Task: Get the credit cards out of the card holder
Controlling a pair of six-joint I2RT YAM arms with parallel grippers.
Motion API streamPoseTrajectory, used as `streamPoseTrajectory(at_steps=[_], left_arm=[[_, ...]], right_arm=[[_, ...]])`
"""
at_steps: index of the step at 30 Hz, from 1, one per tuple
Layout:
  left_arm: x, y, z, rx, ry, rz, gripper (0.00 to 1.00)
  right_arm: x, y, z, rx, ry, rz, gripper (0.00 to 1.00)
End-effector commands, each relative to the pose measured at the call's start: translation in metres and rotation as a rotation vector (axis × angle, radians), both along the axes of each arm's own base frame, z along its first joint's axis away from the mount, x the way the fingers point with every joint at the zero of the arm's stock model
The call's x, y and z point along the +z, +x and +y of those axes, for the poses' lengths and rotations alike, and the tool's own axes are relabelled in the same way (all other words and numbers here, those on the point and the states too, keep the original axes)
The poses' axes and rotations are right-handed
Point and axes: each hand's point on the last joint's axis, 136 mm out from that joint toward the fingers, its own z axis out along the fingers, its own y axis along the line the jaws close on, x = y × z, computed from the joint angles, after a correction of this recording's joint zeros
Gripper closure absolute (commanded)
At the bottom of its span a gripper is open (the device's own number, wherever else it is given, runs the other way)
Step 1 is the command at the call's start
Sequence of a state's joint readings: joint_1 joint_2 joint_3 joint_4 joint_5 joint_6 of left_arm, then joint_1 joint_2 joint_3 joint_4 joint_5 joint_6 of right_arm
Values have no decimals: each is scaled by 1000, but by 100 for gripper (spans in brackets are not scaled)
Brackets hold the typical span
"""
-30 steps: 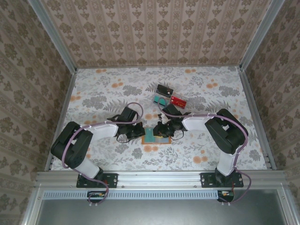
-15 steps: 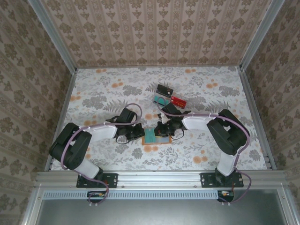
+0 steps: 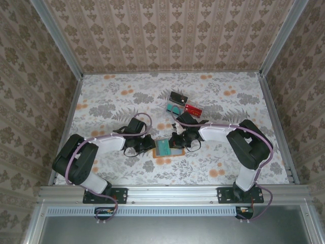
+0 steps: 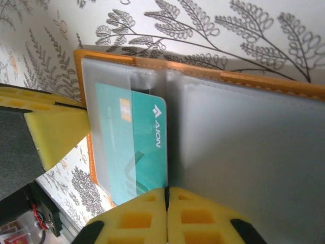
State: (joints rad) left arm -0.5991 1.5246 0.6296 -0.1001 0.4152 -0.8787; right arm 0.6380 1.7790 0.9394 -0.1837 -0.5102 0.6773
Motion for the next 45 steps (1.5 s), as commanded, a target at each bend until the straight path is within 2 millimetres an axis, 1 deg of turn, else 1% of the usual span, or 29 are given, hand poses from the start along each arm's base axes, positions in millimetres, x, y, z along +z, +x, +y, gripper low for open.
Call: streamPoseTrajectory(at_steps=[1,6,13,15,17,19,23,26,29,31,34,36,38,40,41,42,45], left_arm=[[-19,-16,16,3,73,80,88],[-25,-20,20,9,88,98,88],[-26,-20,21,11,91,102,89],[-25,-19,20,10,89,98,89],[-25,-19,21,11,90,99,89],[-25,-19,21,7,96,97,89],[-22,-20,28,-8,134,87,87],[-18,-17,27,-26,131,78,84],[-9,-10,19,-43,93,62,81],[-1,-4,15,-57,82,46,79],[16,8,8,-70,62,9,75],[32,18,3,-72,40,-30,71],[49,25,-1,-71,18,-67,65],[65,35,-2,-57,5,-106,54],[72,38,-2,-49,-3,-122,52],[81,41,-2,-38,-19,-144,47],[106,48,-6,-17,-102,-208,36]], right_arm=[[2,-6,7,39,63,22,78],[-6,-9,9,49,63,54,72],[-17,-8,7,54,33,72,72],[-17,-8,8,57,40,72,75],[-16,-8,8,56,43,68,80],[-13,-5,6,41,38,54,88],[-5,-3,-8,0,5,13,94],[3,-4,-22,-12,-34,-20,96],[14,-6,-30,-5,-40,-60,100],[27,-7,-31,17,-16,-111,100],[49,-5,-32,34,15,-187,100],[65,-2,-32,40,51,-233,100],[83,2,-31,44,101,-273,100],[102,5,-32,52,146,-314,100],[108,7,-31,59,166,-325,100],[124,8,-31,61,205,-357,100],[151,16,-30,52,307,-375,100]])
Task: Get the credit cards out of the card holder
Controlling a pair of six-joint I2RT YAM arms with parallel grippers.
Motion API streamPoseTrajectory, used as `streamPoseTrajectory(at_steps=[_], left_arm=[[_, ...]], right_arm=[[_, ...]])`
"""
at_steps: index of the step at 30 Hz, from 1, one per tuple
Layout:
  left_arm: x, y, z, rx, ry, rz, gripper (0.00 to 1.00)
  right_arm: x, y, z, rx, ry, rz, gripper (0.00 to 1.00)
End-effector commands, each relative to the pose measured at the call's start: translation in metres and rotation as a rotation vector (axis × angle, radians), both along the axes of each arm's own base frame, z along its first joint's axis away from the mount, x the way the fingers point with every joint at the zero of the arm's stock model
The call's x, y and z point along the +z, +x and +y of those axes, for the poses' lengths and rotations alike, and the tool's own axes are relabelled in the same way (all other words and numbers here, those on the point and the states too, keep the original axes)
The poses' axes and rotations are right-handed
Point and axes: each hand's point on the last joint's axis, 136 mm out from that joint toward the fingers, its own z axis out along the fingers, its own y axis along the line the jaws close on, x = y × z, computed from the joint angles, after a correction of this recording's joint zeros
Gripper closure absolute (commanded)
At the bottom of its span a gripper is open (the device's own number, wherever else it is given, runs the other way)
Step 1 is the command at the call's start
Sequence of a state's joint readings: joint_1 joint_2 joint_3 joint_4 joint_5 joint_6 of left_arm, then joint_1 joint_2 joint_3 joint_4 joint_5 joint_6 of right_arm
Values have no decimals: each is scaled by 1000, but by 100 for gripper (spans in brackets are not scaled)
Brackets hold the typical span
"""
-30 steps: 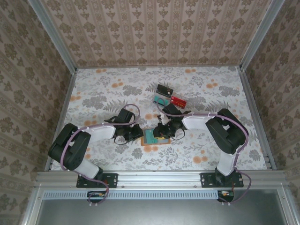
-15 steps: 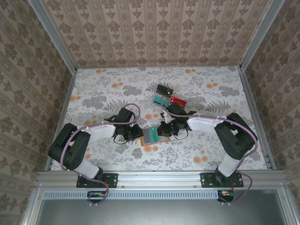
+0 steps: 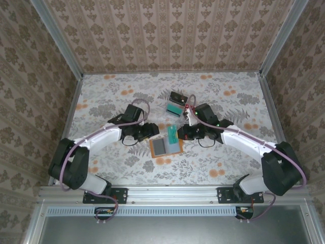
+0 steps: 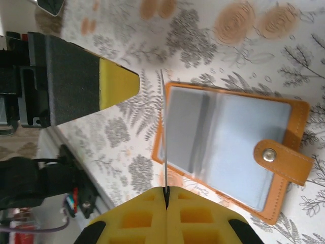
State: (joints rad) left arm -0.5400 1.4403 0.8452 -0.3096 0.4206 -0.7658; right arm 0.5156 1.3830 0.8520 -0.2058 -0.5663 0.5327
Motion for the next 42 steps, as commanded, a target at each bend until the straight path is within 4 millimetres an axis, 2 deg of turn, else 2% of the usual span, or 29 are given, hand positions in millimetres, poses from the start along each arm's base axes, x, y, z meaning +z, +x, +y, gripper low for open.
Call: streamPoseTrajectory(at_steps=[1,6,8,11,15,18,22,27,28,30,33,35,38,42], left_arm=[[42,10,-5,10,-115,-92,33],[101,10,-25,-66,-320,-235,20],[118,7,-32,-100,-387,-262,19],[138,4,-42,-145,-494,-278,19],[151,13,-44,-125,-609,-279,27],[162,16,-41,-123,-661,-304,38],[169,13,-43,-137,-701,-313,57],[164,14,-41,-116,-700,-304,84],[165,14,-41,-112,-704,-307,89],[166,15,-41,-108,-711,-309,97],[168,16,-40,-98,-713,-315,99],[168,17,-40,-91,-713,-316,99],[165,19,-39,-79,-702,-309,98],[146,28,-24,-14,-665,-283,95]], right_arm=[[51,9,7,53,172,-65,100],[86,19,16,93,311,-70,100],[101,20,20,114,365,-75,100],[111,23,27,149,433,-55,100],[119,27,33,184,456,-50,100],[121,33,36,183,470,-44,100],[121,39,39,181,479,-25,100],[110,43,41,167,473,11,100],[109,45,41,160,474,15,97],[109,49,42,138,482,23,84],[113,54,47,117,524,35,70],[114,54,52,119,543,45,68],[113,57,56,103,554,50,73],[113,59,54,91,541,21,93]])
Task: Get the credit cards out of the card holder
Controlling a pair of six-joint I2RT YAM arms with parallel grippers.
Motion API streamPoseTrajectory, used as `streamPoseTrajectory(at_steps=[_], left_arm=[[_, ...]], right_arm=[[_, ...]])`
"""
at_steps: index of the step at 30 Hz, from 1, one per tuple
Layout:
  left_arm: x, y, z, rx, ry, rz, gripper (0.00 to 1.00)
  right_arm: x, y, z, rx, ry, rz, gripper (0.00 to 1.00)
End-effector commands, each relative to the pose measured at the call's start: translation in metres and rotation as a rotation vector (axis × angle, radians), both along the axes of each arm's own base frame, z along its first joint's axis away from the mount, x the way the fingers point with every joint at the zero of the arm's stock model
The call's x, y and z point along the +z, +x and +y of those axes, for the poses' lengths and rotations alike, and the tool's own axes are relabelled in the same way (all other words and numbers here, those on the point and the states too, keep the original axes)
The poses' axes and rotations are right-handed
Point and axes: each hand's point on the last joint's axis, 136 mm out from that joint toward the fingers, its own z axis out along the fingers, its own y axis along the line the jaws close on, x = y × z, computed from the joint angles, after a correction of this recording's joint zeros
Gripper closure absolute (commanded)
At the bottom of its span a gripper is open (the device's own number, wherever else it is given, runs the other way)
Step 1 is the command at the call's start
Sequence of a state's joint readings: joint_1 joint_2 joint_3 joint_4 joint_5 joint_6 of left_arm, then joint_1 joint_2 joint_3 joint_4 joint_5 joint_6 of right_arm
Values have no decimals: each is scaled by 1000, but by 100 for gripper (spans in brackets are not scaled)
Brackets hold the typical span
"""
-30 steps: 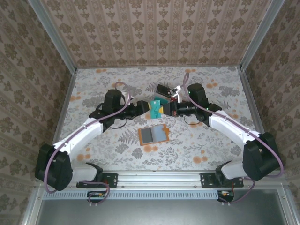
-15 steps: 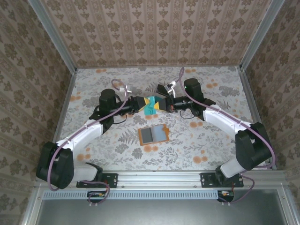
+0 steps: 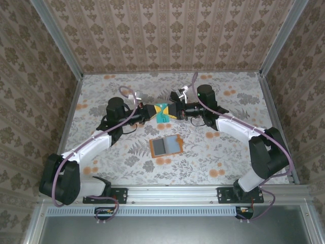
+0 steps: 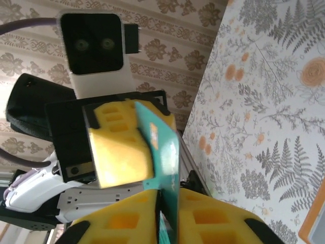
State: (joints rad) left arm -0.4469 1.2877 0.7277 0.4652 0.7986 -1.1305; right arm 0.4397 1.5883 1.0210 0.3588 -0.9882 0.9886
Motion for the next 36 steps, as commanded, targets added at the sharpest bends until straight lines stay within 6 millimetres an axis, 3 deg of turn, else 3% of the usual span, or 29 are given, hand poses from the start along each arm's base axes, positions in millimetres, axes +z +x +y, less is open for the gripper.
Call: streamPoseTrajectory(at_steps=[1,3,6,8,12,17,23,30,36], left_arm=[[-20,6,13,52,33,50,92],[-44,9,27,107,125,114,78],[-96,10,72,273,462,193,56],[-120,7,101,343,662,211,44],[-148,1,133,420,815,259,30],[-151,-4,144,428,872,260,15],[-148,-10,150,420,910,238,0],[-143,-13,148,398,897,231,0],[-141,-16,130,350,837,210,0]], right_arm=[[3,6,0,-30,-8,-38,97],[-4,7,-3,-40,-70,-70,100],[-18,13,-14,-67,-231,-167,100],[-28,21,-25,-85,-367,-252,100],[-45,43,-49,-113,-631,-407,100],[-50,68,-63,-81,-822,-548,100],[-62,84,-65,69,-951,-668,100],[-87,106,-61,178,-1017,-719,100],[-106,126,-59,214,-1039,-703,100]])
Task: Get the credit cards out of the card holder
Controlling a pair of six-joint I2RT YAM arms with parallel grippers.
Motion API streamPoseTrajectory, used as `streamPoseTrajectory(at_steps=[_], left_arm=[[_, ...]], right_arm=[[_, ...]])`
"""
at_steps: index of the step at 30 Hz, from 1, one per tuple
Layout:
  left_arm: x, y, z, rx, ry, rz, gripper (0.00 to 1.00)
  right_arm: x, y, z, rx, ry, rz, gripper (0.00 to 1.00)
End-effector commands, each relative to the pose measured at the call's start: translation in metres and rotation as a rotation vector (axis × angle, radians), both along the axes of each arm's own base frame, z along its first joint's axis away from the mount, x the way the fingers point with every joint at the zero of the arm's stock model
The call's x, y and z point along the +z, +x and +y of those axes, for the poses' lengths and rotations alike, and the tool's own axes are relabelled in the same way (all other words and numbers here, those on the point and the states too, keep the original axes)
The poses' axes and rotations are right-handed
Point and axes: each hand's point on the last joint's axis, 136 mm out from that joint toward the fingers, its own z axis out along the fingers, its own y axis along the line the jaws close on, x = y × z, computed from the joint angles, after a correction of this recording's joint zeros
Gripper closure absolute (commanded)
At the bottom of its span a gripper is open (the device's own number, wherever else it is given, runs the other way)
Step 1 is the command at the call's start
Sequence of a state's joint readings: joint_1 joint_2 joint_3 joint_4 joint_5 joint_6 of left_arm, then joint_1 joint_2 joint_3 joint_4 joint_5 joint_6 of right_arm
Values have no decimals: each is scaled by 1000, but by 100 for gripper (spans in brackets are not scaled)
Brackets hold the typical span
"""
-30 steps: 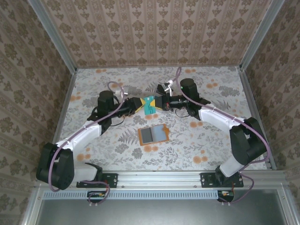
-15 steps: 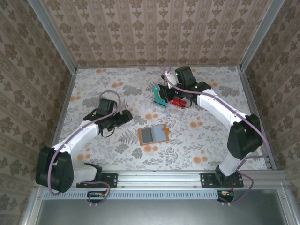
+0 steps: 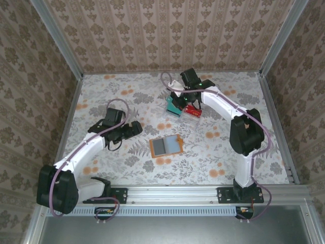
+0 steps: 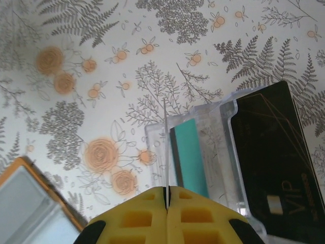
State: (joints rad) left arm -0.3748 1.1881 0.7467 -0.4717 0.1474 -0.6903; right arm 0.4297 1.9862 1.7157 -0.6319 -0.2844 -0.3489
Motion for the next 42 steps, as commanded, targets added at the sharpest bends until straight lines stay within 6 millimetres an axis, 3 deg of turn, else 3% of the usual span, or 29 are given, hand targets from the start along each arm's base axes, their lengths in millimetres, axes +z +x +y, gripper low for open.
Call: streamPoseTrajectory(at_steps=[1,7,18,29,33,38,42], left_arm=[[8,-1,-11,-47,-25,-25,0],[0,-6,-13,-40,-26,-5,0],[-4,-9,-11,-46,-11,12,0],[-8,-9,-15,-60,13,22,0],[-8,-9,-17,-67,22,25,0],[-6,-9,-19,-72,21,25,0],[-2,-10,-21,-68,4,21,0]], right_arm=[[-10,6,-4,38,-60,6,100],[-24,5,-1,67,-72,58,100],[-43,11,-18,74,-201,49,97],[-45,13,-20,76,-229,58,76],[-34,14,-16,61,-196,43,75],[-3,13,-13,8,-124,7,72],[28,10,-19,-157,-41,-23,61]])
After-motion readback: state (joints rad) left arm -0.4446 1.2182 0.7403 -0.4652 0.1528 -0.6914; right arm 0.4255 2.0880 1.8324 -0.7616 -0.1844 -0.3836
